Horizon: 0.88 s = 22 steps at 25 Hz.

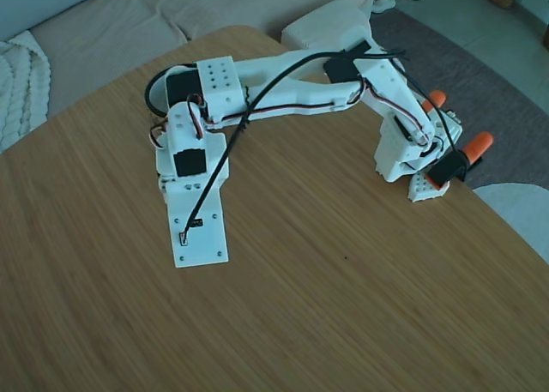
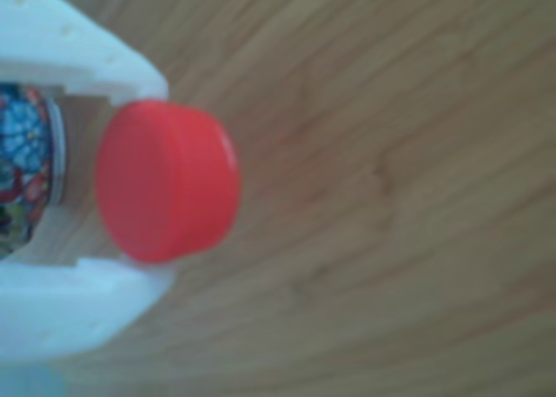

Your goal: Grasp a red cap and put it in the cup.

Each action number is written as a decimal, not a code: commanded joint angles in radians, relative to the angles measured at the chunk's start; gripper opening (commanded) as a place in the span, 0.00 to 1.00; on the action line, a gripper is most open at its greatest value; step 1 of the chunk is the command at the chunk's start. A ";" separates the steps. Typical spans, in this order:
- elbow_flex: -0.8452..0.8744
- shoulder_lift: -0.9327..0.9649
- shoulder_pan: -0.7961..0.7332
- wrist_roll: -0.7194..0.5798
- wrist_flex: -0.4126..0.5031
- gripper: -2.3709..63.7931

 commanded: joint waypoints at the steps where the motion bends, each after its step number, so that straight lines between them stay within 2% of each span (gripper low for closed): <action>1: -0.173 0.034 -0.021 -0.003 0.067 0.03; 9: -0.518 0.034 -0.078 -0.003 0.273 0.03; 15: -0.617 0.035 -0.064 -0.003 0.275 0.03; 22: -0.646 0.034 0.084 0.002 0.275 0.03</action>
